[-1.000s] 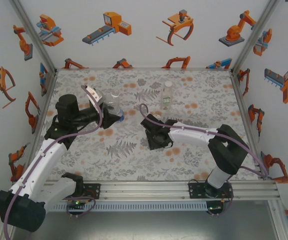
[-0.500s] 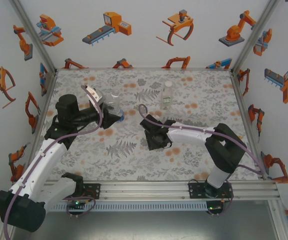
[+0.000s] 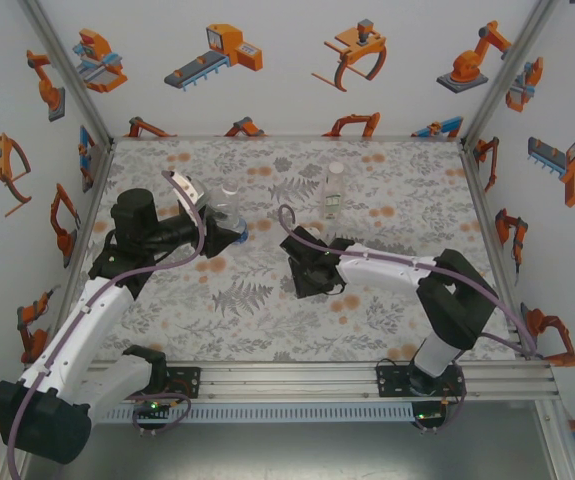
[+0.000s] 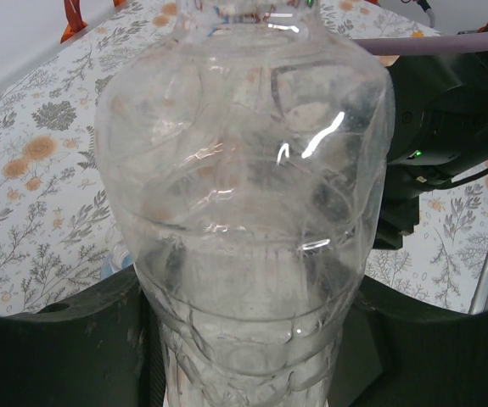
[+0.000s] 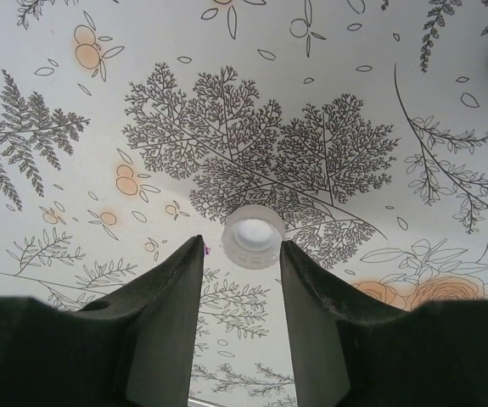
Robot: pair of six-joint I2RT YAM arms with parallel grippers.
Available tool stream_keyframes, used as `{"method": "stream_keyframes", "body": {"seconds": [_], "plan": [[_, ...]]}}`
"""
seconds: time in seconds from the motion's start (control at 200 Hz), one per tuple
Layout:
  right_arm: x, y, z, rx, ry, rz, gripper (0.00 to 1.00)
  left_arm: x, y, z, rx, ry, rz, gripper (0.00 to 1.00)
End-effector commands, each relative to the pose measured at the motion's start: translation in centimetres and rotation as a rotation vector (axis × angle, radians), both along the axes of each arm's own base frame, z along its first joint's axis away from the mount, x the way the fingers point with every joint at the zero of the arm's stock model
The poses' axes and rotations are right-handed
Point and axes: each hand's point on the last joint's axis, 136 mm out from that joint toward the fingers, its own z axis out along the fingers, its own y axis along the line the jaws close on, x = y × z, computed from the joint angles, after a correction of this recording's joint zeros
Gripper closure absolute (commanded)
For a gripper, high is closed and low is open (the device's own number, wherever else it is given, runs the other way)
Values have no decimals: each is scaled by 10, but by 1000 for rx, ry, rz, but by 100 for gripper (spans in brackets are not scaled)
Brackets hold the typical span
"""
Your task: Screw on the bottle caps
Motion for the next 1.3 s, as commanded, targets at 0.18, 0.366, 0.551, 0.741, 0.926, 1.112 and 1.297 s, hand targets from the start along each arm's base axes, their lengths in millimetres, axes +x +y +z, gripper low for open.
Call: {"method": "stream_keyframes", "body": {"seconds": [0.18, 0.366, 0.551, 0.741, 0.926, 1.112, 1.297], "plan": [[-3, 6, 0, -14, 26, 12, 59, -1, -1, 11, -14, -25, -12, 86], [-3, 5, -5, -27, 36, 14, 57, -1, -1, 11, -14, -25, -12, 86], [-2, 4, 0, -29, 26, 11, 56, -1, 0, 11, -13, -27, -11, 86], [1, 4, 13, -11, -8, 10, 56, -1, 0, 11, -12, -25, -11, 86], [1, 1, 12, -29, -11, 7, 55, -1, -1, 10, -11, -25, -12, 86], [-3, -3, -2, -56, 21, 3, 52, -1, -1, 10, -10, -25, -12, 85], [-4, -3, -5, -57, 26, 3, 52, 0, -1, 10, -10, -23, -12, 85]]}}
